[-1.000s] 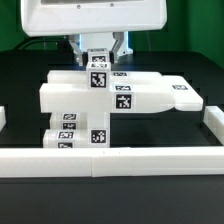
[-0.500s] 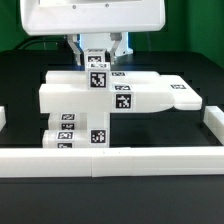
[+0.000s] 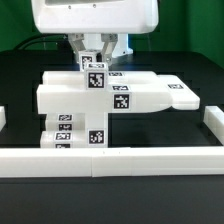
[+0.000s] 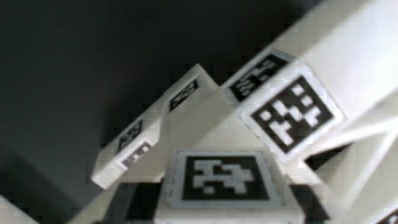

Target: Assemble chair

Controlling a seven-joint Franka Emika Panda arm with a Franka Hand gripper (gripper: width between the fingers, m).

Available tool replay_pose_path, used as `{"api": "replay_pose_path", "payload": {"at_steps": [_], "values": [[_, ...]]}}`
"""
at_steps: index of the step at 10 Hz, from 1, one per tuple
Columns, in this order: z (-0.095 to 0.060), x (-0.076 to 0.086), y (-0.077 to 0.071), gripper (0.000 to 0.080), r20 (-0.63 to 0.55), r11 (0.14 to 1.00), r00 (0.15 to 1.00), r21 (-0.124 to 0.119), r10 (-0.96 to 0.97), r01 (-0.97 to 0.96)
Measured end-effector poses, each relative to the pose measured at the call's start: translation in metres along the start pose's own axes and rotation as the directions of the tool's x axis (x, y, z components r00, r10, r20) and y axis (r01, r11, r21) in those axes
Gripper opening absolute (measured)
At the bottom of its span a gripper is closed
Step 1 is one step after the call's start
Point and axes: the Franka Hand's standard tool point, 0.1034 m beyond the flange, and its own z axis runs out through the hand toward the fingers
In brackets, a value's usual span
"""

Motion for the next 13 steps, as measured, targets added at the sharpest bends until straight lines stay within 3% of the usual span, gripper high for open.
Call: {"api": "replay_pose_path", "payload": {"at_steps": [2,5,6,7,8,9,11,13], "values": [[0.0001,0.0013,-0.0026,0.0268,-0.002,0.986,0.986,0.001,0.166,-0.166],[0.0002,0.0013,-0.0029,0.0268,0.001,0.974,0.974,0.006,0.225,-0.225],[0.0002,0.0013,-0.0029,0.0355,0.001,0.979,0.98,0.006,0.201,-0.201],[0.0002,0.0013,-0.0029,0.0538,0.001,0.982,0.982,0.006,0.187,-0.187],[0.0001,0.0019,-0.0027,0.0616,-0.001,0.993,0.993,0.007,0.121,-0.121],[0.0002,0.0019,-0.0025,0.0639,-0.002,1.0,1.0,0.006,0.019,-0.019],[0.0,0.0021,-0.002,0.0648,-0.002,0.99,0.99,0.005,-0.142,0.142],[-0.0026,0.0043,-0.001,0.0649,-0.003,0.917,0.917,-0.005,-0.4,0.4]]}}
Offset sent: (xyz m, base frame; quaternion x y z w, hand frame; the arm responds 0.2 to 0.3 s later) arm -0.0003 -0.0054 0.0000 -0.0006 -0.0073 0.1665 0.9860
